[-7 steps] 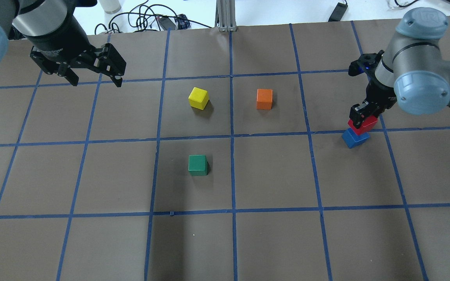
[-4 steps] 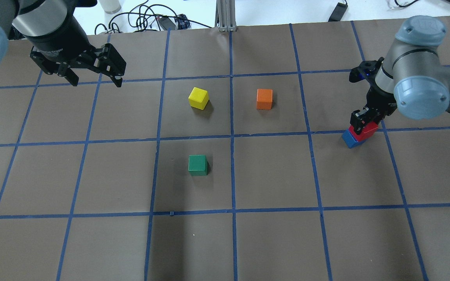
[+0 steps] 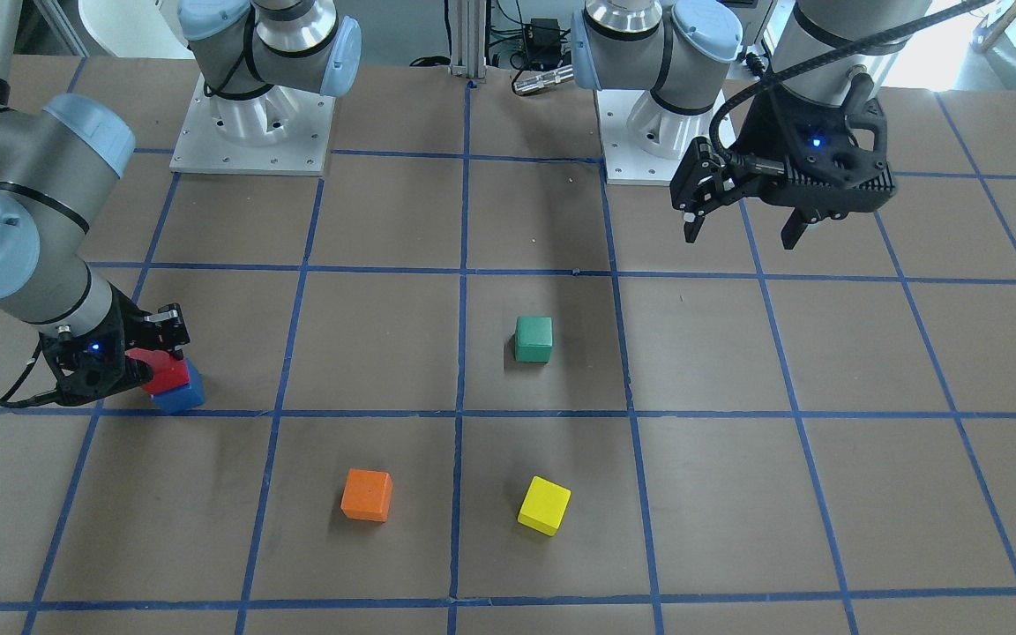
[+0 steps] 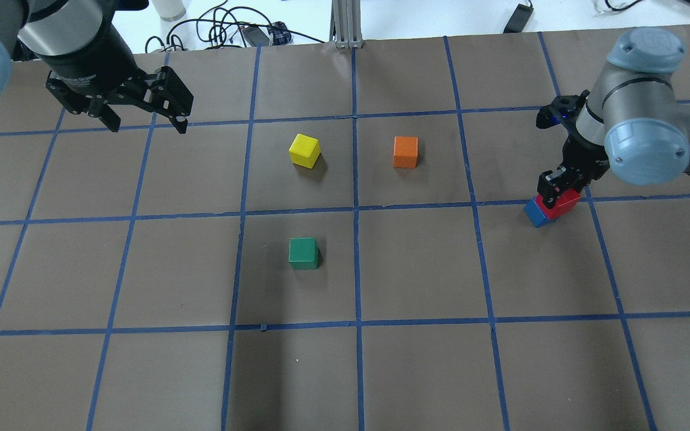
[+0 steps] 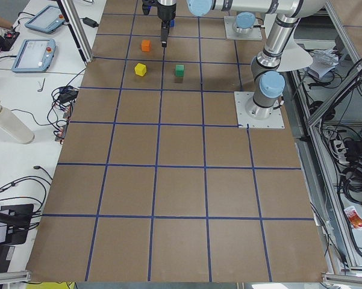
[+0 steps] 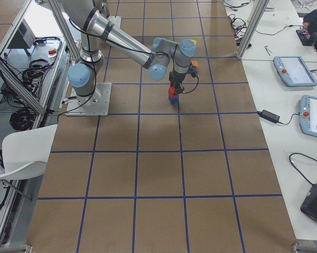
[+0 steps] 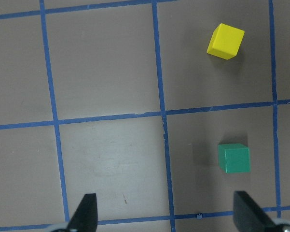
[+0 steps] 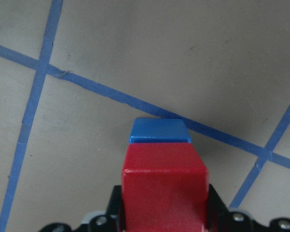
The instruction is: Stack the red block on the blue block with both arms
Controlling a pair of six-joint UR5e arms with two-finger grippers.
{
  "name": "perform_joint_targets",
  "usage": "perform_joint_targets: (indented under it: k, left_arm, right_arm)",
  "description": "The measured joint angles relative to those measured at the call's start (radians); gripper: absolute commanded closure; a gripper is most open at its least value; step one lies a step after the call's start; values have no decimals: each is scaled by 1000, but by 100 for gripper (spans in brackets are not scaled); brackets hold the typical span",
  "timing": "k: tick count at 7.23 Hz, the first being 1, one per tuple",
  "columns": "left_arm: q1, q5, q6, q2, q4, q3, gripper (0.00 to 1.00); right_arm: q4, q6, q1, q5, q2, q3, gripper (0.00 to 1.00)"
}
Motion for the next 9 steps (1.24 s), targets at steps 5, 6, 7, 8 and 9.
perform_joint_targets:
  k: [5, 6, 7, 8, 9]
  left_arm:
    - [0, 1, 3, 13, 0, -13, 0]
    - [0, 1, 3, 15, 1, -16, 0]
    - [0, 1, 4, 16, 2, -16, 0]
    - [0, 1, 5, 17, 3, -17, 0]
    - [0, 1, 4, 15, 4, -17, 0]
  right_arm:
    - [-33, 0, 0, 9, 3, 4, 0]
    - [-33, 0, 0, 9, 3, 5, 0]
    - [-31, 1, 0, 4, 3, 4, 0]
    - [-23, 4, 1, -3, -3, -3, 0]
    - [9, 16, 2, -7, -20, -20, 0]
